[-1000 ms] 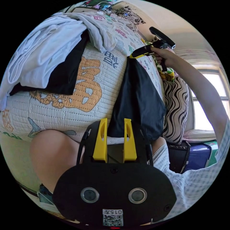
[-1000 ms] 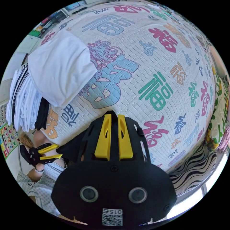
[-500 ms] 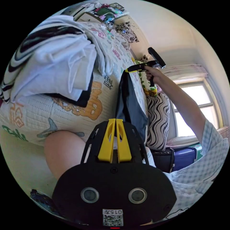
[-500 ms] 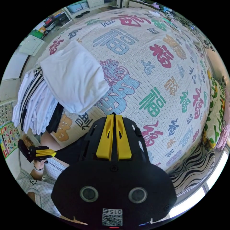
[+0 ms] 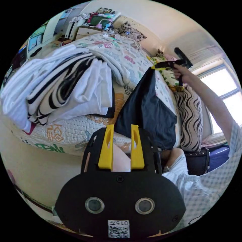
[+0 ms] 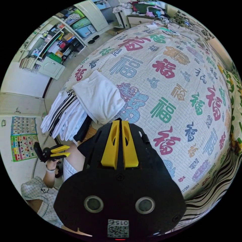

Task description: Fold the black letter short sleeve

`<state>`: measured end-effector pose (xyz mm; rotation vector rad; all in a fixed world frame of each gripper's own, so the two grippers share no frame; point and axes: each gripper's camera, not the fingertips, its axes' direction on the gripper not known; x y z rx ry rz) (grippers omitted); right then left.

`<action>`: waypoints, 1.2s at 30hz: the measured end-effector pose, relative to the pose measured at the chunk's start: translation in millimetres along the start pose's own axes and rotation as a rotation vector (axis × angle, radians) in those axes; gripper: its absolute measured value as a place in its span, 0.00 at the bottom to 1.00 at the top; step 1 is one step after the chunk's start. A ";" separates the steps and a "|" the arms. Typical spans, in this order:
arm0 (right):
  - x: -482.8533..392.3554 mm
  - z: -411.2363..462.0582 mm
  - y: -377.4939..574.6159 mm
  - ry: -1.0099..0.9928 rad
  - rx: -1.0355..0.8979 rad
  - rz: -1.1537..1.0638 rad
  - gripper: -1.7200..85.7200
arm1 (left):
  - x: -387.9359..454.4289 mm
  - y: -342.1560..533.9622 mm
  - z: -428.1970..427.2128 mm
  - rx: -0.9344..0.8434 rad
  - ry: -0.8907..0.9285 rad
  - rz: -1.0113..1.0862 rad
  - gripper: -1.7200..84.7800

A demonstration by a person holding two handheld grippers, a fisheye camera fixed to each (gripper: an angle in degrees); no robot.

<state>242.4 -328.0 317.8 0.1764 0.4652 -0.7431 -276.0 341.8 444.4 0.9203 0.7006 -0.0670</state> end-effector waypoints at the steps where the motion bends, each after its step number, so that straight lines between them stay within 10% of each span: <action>1: 1.8 -2.0 2.4 -0.002 0.002 -0.002 0.01 | 3.2 -2.5 9.3 -0.023 0.005 0.002 0.15; 22: 91.1 -91.9 127.8 -0.144 0.068 -0.018 0.01 | 126.9 -23.1 147.8 -0.108 -0.043 0.075 0.03; 36: 284.5 -195.3 403.5 -0.293 0.254 0.236 0.01 | 424.8 48.3 272.5 -0.077 0.265 0.711 0.02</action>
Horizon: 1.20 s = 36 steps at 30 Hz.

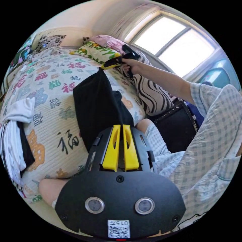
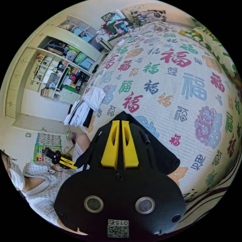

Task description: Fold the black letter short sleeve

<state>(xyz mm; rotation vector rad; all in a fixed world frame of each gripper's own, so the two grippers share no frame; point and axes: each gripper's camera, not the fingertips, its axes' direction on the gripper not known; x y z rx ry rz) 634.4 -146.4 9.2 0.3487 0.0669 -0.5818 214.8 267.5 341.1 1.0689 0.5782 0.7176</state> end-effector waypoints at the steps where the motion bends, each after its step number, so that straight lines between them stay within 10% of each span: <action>1: 11.1 -6.3 9.4 0.005 0.002 0.016 0.01 | 7.2 -7.2 18.0 -0.022 0.019 0.023 0.02; 20: 213.3 -90.8 210.0 -0.199 0.195 0.325 0.05 | 90.8 -115.4 369.6 -0.420 -0.007 0.305 0.05; 27: 190.1 -120.5 297.3 -0.068 0.240 0.308 0.11 | 53.5 -176.2 371.2 -0.469 0.469 0.277 0.08; 36: 129.9 -98.1 401.4 -0.084 0.195 0.312 0.12 | -13.8 -345.3 422.6 -0.349 -0.116 0.280 0.13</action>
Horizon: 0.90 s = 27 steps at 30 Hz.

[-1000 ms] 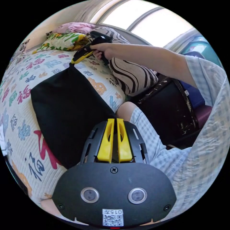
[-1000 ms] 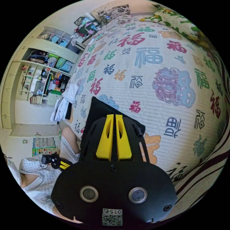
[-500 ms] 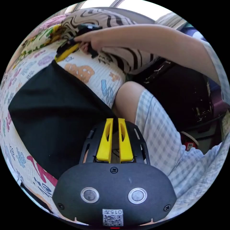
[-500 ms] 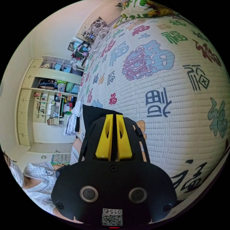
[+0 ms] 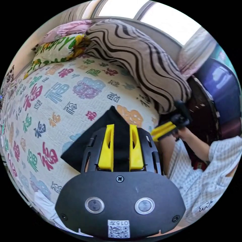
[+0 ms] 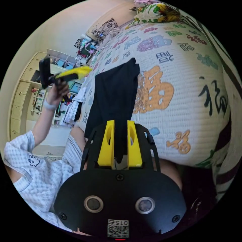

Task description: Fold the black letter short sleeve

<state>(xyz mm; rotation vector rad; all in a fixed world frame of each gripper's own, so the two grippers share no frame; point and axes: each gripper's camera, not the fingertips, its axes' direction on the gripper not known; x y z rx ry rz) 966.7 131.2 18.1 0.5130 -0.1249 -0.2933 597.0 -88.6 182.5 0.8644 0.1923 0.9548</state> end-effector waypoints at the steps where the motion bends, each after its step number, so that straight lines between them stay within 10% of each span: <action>1: -0.1 2.6 4.4 -0.003 -0.014 0.005 0.12 | -4.1 -9.4 8.4 -0.012 0.001 -0.008 0.13; 20: 0.5 20.8 41.9 0.065 -0.146 0.076 0.03 | -63.6 -71.1 124.9 -0.168 -0.045 -0.141 0.03; 27: -24.9 10.6 56.9 0.092 -0.157 0.073 0.11 | -78.8 -11.3 52.0 0.041 0.018 -0.144 0.07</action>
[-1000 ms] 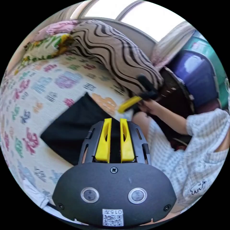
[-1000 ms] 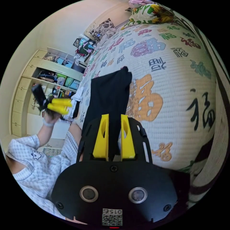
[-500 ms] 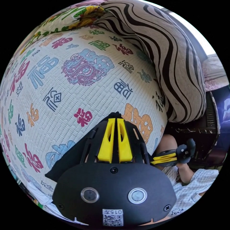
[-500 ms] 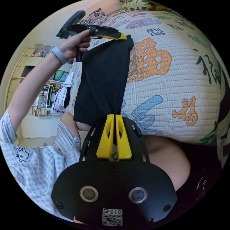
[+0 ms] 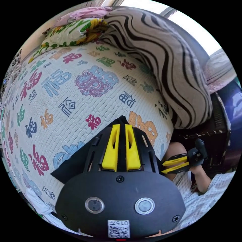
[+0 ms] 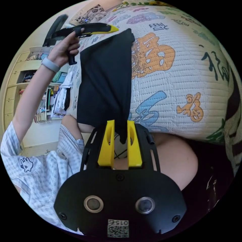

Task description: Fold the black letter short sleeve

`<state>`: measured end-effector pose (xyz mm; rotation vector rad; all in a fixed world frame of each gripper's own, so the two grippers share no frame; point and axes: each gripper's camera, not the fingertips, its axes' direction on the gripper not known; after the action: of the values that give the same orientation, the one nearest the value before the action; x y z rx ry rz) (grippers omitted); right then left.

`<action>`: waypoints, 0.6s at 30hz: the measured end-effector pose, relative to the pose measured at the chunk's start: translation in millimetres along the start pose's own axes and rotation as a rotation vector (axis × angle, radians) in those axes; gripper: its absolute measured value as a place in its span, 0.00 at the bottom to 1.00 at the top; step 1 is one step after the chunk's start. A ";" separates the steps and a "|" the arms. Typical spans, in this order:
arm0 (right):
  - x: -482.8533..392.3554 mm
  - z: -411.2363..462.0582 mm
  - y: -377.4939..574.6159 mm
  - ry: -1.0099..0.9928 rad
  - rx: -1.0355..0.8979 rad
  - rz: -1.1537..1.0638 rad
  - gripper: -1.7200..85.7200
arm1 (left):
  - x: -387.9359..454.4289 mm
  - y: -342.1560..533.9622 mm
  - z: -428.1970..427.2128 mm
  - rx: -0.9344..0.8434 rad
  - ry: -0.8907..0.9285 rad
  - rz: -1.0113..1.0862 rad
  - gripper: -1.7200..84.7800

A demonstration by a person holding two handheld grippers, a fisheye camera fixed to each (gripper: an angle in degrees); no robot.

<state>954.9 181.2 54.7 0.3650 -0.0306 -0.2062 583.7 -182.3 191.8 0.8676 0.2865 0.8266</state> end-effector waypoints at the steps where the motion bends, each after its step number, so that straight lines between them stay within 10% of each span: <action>1: -3.2 -2.8 3.7 0.011 0.015 -0.003 0.11 | -2.3 11.9 -10.0 0.009 0.004 -0.009 0.08; 18: -131.6 -3.6 -39.4 0.151 0.048 -0.303 0.09 | -100.7 316.8 -50.2 0.050 0.068 -0.650 0.04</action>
<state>818.8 173.5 38.2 0.4311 0.1697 -0.4771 324.3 -112.3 393.8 0.7275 0.6120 0.2429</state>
